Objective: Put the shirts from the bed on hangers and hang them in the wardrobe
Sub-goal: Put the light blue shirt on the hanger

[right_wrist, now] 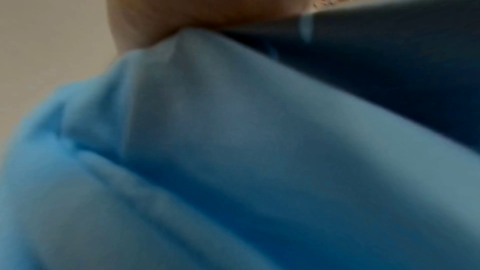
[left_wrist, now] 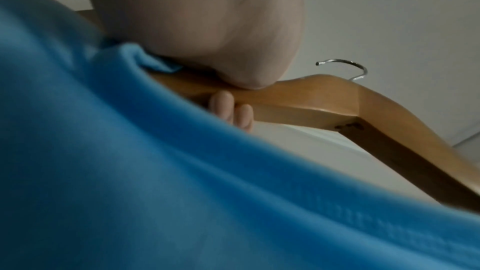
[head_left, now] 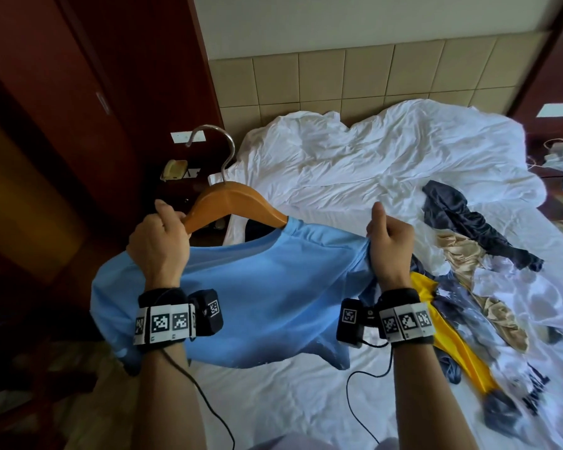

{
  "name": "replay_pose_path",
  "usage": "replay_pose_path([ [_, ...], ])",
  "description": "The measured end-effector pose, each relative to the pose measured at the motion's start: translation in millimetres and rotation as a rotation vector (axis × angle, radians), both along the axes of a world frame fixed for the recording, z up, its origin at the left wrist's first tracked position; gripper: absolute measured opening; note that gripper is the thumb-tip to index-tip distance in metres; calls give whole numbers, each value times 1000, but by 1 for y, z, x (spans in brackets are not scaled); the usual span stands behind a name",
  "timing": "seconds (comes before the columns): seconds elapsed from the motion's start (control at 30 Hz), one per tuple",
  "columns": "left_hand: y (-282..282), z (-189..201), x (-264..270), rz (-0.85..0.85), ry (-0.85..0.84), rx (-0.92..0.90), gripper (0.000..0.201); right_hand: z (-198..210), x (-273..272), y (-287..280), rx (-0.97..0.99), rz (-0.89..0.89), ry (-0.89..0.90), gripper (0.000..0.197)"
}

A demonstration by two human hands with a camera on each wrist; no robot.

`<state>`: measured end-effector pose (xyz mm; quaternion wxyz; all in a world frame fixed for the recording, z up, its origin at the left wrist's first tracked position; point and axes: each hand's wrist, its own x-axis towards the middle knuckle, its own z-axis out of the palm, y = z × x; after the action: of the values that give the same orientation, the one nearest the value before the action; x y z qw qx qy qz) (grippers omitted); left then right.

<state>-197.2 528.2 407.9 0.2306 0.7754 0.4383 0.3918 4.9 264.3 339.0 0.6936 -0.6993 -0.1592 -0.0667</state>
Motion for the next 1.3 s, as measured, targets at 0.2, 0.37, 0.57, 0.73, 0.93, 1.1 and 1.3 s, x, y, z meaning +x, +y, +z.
replay_pose_path([
  [0.2, 4, 10, -7, -40, 61, -151, 76, 5, -1, 5, 291, -71, 191, 59],
  [0.37, 11, 14, -14, 20, -166, -248, 68, -2, 5, 1, 351, -224, 132, 62],
  [0.57, 33, 0, -26, 66, -333, -368, 72, -41, 36, -32, -76, -197, 343, 59],
  [0.73, 4, 11, -15, 40, -158, -214, 69, -19, 28, -13, -387, -153, 136, 63],
  [0.93, -24, 11, 12, -65, 16, -56, 68, 37, -23, 24, -478, 266, -443, 51],
  [1.1, -37, 9, 25, -217, 54, 61, 75, 40, -48, 42, -557, 243, -515, 45],
  [1.3, -77, 24, 39, -530, -100, 165, 63, 40, -45, 32, -512, 229, -545, 47],
])
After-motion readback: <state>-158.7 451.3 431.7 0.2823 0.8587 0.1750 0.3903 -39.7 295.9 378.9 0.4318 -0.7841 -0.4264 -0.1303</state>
